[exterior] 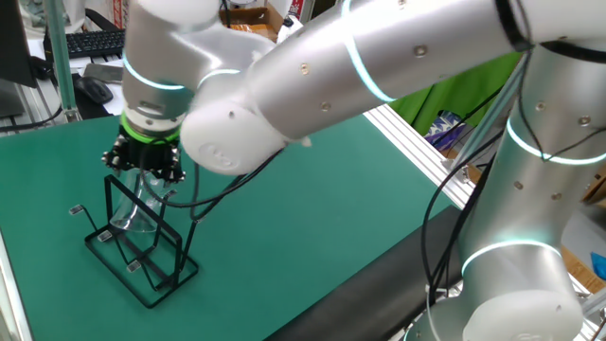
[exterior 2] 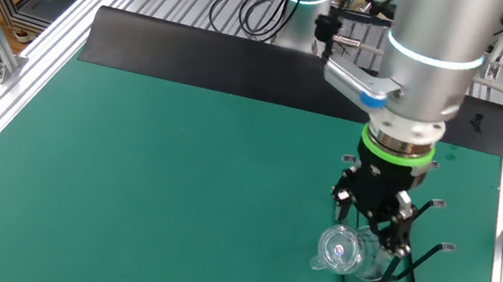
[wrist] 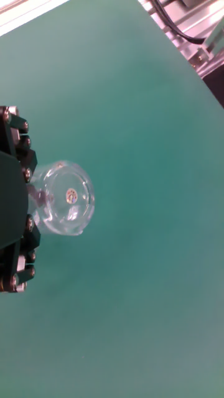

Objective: Take the cup off the cup rack

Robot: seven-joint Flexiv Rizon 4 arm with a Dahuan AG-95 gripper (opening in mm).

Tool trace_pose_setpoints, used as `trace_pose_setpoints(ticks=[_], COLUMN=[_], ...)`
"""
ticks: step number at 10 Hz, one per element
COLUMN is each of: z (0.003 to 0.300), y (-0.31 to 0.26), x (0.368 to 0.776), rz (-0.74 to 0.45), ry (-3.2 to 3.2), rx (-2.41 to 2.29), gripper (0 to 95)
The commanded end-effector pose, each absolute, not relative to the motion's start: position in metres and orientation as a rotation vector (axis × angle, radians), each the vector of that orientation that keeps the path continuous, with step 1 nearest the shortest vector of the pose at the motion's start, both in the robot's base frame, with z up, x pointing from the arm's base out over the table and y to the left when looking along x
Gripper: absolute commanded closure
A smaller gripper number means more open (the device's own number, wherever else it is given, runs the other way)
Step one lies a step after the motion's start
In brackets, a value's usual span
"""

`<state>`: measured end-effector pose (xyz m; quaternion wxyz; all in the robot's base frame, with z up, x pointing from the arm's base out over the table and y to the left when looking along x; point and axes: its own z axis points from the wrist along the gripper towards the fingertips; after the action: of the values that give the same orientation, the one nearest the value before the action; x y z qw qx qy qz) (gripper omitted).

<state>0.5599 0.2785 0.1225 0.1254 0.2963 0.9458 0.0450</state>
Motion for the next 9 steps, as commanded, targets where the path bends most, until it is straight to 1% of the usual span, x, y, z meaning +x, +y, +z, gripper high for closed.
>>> trace_pose_setpoints(ticks=[1,9], z=[0.121,0.111], y=[0.277,0.279], x=[0.564,0.580], rz=[0.151,0.111], ry=[2.704,2.625], rx=[0.889,0.861], gripper=[0.0,0.0])
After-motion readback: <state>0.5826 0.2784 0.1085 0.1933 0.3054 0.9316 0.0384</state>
